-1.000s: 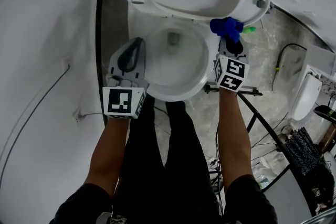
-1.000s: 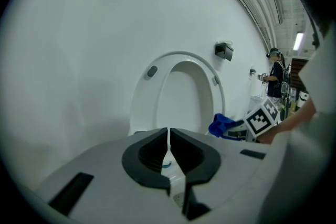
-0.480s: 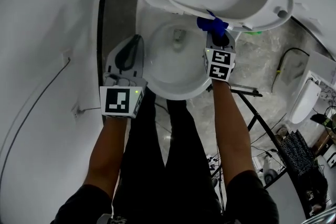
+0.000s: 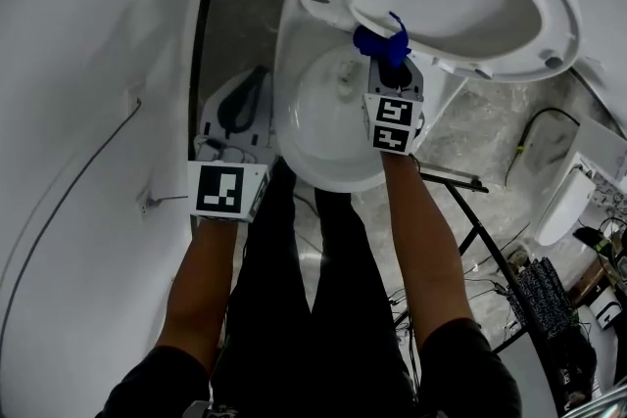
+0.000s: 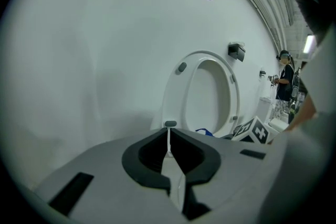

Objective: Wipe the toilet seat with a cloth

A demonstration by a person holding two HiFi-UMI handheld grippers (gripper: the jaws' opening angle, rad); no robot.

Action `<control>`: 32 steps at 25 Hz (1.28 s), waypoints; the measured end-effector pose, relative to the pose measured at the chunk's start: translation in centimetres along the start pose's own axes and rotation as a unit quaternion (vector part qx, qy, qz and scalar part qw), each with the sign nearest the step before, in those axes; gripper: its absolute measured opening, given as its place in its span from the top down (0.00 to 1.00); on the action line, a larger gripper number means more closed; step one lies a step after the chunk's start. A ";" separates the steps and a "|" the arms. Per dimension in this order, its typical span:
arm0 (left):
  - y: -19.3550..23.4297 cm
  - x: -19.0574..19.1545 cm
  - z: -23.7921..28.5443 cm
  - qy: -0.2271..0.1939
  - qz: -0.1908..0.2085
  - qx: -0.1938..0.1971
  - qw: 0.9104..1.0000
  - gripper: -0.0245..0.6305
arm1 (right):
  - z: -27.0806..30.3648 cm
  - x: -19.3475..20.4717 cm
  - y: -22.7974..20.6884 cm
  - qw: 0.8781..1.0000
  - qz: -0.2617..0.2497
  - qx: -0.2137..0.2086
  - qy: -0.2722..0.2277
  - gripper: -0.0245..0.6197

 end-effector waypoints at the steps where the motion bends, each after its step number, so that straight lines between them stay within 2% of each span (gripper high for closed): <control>1: 0.2 0.0 0.0 0.001 -0.001 -0.002 1.000 0.93 | 0.2 -0.3 0.4 1.000 0.002 -0.003 -0.003 0.79; 10: 2.1 0.7 -0.6 0.011 -0.036 -0.006 0.999 0.93 | 2.2 -4.2 4.7 0.999 -0.028 -0.032 -0.030 0.79; 16: 2.9 0.7 -0.7 0.010 -0.037 -0.004 0.999 0.93 | 1.8 -6.9 6.2 0.997 -0.036 -0.036 -0.061 0.79; 19: 3.7 1.0 -1.0 0.010 -0.050 -0.009 0.999 0.93 | 1.1 -8.4 6.6 0.995 -0.040 -0.034 -0.082 0.79; 28: 4.1 2.1 -1.6 0.016 -0.048 -0.010 0.999 0.93 | -1.7 -12.3 7.1 0.988 -0.032 -0.028 -0.148 0.79; 32: 3.9 2.1 -1.5 0.015 -0.045 -0.006 0.999 0.93 | -3.8 -15.4 6.4 0.980 -0.016 -0.017 -0.200 0.79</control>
Point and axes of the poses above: the fingertips, and each gripper's own axes: z forward along the fingers, y to its left, x out of its underside, the point moved 3 cm from there along -z, backward along the fingers, and after that the axes turned 10 degrees about -x, right-handed, at the moved point
